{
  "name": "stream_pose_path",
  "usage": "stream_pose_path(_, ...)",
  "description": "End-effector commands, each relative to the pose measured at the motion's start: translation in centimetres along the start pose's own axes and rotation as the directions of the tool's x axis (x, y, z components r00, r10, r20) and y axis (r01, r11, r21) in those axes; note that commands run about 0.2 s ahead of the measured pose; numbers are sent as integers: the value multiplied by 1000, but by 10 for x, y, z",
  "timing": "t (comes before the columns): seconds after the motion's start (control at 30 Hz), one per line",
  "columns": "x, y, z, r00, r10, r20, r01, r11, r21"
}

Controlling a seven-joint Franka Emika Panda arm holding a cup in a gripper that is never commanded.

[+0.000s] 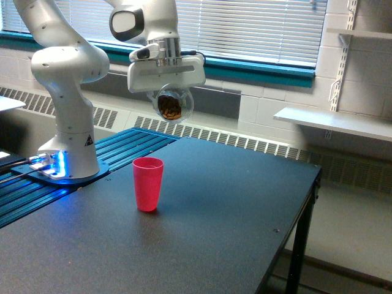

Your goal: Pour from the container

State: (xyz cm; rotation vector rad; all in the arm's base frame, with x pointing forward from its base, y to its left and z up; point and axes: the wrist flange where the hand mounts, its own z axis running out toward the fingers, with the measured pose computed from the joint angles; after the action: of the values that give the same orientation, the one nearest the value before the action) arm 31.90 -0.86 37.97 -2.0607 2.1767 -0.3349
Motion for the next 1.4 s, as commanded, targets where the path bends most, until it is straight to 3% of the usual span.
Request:
stream_pose_path(0.03,0,11,13,992,128,21,-128,992,-9)
stream_pose_path(0.43,4,13,23,963,267,47,-267,964,-3)
stream_pose_path(0.83,-3,13,31,920,385,76,-383,923,-33)
stream_pose_path(1.4,-6,13,31,886,454,94,-452,891,-45)
